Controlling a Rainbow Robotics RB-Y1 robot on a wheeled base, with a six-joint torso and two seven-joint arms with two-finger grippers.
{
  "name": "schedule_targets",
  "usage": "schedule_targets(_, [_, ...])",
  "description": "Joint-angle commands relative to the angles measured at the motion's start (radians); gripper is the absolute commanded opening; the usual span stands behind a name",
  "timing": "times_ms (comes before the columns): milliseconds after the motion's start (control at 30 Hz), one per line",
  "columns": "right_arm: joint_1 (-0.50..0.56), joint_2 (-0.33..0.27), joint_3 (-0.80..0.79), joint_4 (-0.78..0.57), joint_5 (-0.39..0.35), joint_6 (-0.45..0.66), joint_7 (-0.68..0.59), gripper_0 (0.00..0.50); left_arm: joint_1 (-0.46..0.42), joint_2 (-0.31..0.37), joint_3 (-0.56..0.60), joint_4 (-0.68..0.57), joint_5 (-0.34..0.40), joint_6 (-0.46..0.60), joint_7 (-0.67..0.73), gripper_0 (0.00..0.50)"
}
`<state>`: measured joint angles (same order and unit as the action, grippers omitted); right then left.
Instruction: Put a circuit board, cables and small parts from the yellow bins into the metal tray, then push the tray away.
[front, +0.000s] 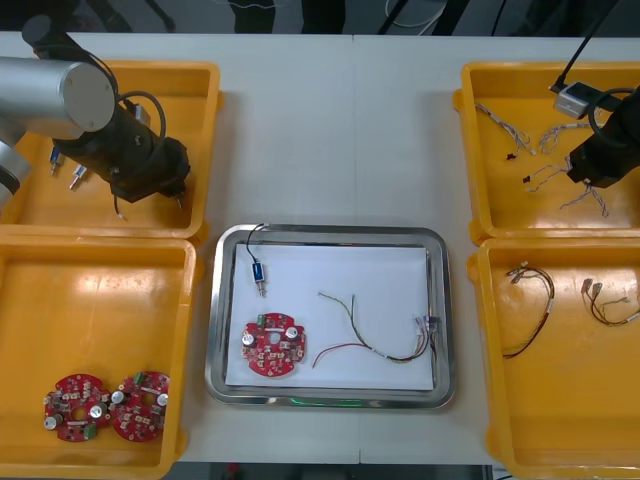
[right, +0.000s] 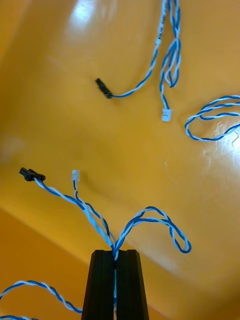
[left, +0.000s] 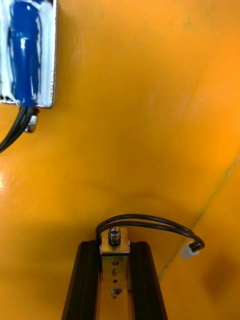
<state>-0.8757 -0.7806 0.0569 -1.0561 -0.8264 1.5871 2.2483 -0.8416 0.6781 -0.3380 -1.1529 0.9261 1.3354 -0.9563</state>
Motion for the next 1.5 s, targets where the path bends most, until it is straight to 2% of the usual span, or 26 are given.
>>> schedule_targets(33, [-0.045, -0.048, -0.095, -0.108, 0.018, 0.12, -0.03, 0.0, -0.047, -0.011, -0.015, -0.001, -0.012, -0.015, -0.059, 0.0])
schedule_targets(367, [-0.02, -0.048, -0.167, -0.292, 0.033, 0.333, -0.07, 0.0, -0.047, 0.003, 0.033, -0.001, 0.019, -0.013, -0.071, 0.0])
schedule_targets(767, [0.009, -0.026, -0.173, -0.518, 0.003, 0.333, -0.102, 0.0, -0.047, 0.015, 0.085, -0.002, 0.019, 0.007, -0.081, 0.0])
schedule_targets(967, [0.067, -0.022, -0.12, -0.687, -0.086, 0.333, -0.113, 0.0, -0.047, 0.026, 0.14, -0.05, 0.014, 0.076, -0.081, 0.0])
schedule_targets(1267, [0.081, -0.02, 0.04, -0.837, -0.208, 0.333, -0.139, 0.0, -0.047, 0.051, 0.223, -0.157, 0.003, 0.235, -0.067, 0.0])
schedule_targets(1500, [0.081, -0.005, 0.129, -0.933, -0.24, 0.333, -0.184, 0.0, -0.047, 0.057, 0.24, -0.237, -0.015, 0.329, -0.036, 0.0])
